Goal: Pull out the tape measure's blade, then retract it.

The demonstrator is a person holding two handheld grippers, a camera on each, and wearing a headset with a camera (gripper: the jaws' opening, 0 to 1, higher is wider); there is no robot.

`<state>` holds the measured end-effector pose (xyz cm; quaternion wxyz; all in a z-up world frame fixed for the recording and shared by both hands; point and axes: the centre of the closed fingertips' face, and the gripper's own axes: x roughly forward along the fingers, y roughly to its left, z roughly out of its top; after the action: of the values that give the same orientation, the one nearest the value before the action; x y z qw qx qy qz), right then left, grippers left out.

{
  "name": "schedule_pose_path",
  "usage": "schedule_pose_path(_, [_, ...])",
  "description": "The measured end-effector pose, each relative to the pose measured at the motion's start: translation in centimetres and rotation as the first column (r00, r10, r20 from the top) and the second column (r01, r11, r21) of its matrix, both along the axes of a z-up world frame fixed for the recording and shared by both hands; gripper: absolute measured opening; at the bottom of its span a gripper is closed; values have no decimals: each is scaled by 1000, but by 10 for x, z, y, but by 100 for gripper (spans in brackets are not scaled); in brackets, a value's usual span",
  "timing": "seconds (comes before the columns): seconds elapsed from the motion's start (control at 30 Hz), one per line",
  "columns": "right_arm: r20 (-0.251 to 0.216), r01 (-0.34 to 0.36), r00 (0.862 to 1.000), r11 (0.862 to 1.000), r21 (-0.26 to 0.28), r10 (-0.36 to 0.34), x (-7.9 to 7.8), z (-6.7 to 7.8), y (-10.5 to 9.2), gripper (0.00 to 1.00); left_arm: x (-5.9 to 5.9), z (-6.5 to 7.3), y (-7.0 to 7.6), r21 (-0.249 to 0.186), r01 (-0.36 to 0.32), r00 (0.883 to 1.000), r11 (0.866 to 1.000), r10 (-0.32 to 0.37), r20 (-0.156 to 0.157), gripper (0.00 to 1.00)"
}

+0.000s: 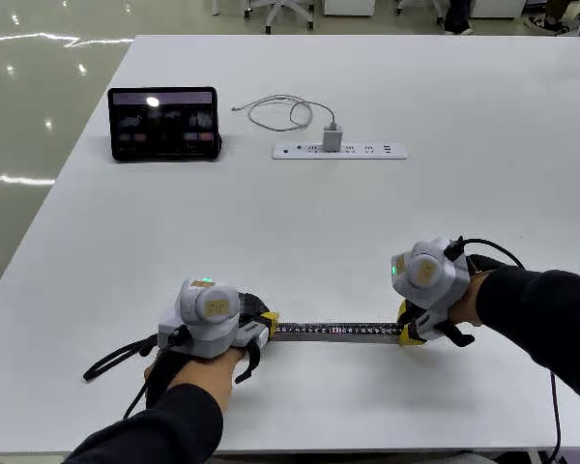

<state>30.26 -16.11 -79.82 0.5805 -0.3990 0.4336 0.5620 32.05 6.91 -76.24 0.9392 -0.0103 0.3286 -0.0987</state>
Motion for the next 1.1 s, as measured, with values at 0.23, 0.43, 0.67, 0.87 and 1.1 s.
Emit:
schedule_pose_path(0.23, [-2,4,1000,1000,8,-4,0,0,3,11,0,0,0,1,2,1000,1000,-2,1,60])
schedule_pose_path(0.43, [0,8,1000,1000,20,-8,0,0,5,11,0,0,0,3,3,1000,1000,-3,3,60])
schedule_pose_path(0.67, [-2,0,1000,1000,21,0,-1,0,8,11,0,0,0,6,5,1000,1000,-5,6,60])
schedule_pose_path(0.87, [3,-9,1000,1000,20,9,-1,0,10,11,0,0,0,14,9,1000,1000,-9,9,61])
schedule_pose_path(1.1, [7,-2,1000,1000,23,2,-1,1,13,11,0,0,0,11,9,1000,1000,-9,6,61])
